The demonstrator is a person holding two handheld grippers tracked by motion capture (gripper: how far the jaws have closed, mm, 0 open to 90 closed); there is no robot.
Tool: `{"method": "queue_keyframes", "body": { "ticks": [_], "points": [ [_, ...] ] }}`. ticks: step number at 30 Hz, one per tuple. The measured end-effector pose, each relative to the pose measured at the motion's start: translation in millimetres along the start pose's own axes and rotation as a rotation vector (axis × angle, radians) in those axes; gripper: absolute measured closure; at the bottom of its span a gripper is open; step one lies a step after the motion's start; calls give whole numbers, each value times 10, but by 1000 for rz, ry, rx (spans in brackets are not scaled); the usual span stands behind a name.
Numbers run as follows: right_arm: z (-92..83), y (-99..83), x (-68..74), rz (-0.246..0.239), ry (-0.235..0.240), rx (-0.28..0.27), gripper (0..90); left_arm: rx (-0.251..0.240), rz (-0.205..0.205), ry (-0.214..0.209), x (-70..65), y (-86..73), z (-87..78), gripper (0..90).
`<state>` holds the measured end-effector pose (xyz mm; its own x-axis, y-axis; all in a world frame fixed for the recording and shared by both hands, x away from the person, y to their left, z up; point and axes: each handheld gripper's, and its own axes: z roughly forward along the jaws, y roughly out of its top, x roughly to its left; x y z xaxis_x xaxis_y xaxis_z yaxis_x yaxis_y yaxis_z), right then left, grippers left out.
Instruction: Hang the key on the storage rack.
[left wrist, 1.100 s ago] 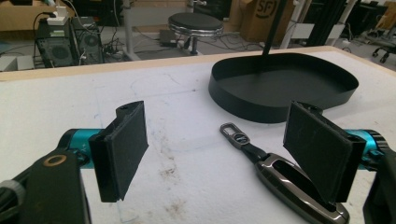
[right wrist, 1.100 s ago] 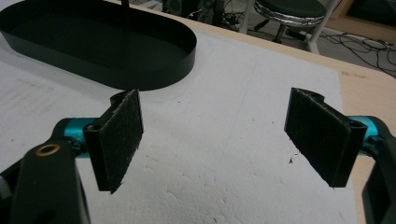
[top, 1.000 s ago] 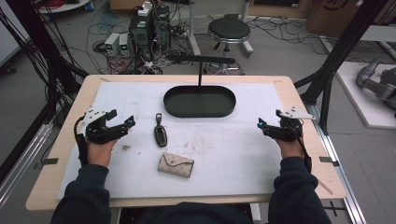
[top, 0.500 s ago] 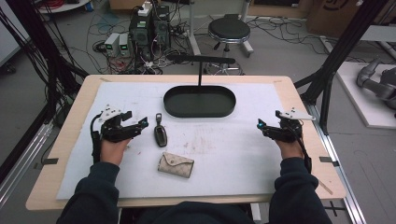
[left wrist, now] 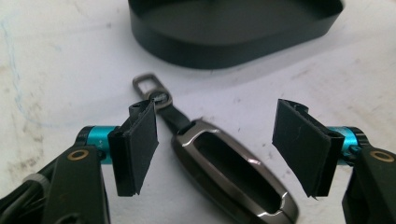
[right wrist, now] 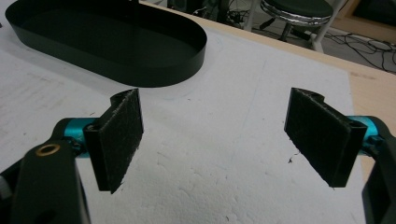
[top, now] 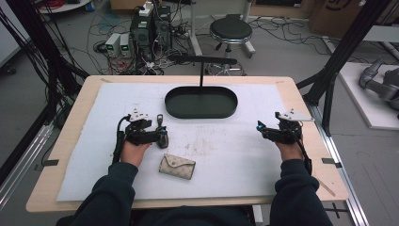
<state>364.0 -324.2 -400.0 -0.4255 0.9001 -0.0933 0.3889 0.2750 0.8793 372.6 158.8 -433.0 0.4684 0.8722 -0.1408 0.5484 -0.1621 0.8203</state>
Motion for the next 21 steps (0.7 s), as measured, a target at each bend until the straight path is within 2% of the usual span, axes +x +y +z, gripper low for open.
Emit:
{"method": "queue_keyframes", "body": {
  "ticks": [1, 2, 7, 10, 11, 14, 18, 20, 21],
  "points": [
    [-3, -4, -9, 1, 1, -1, 200, 0, 0, 0, 0, 0, 0, 307],
    [-7, -8, -14, 6, 0, 1, 200, 22, -10, 12, 2, -19, 56, 307],
    [-10, -10, -20, 8, 1, -2, 200, 59, -1, 15, -26, -50, 152, 302],
    [-5, -10, 1, 4, 4, 4, 200, 108, 15, -8, -50, -79, 209, 269],
    [-5, -10, -1, 2, 3, 5, 200, 115, 44, 0, -76, -84, 219, 264],
    [-2, -11, -8, 2, 6, 4, 201, 127, 61, -1, -84, -85, 216, 257],
    [-1, -12, -10, 1, 7, 5, 201, 134, 55, -5, -52, -79, 190, 293],
    [-4, -13, -11, 5, 10, 4, 201, 157, 43, 4, 31, -72, 136, 305],
    [-3, -13, -15, 3, 7, 2, 201, 157, 43, 4, 31, -72, 136, 305]
  ]
}}
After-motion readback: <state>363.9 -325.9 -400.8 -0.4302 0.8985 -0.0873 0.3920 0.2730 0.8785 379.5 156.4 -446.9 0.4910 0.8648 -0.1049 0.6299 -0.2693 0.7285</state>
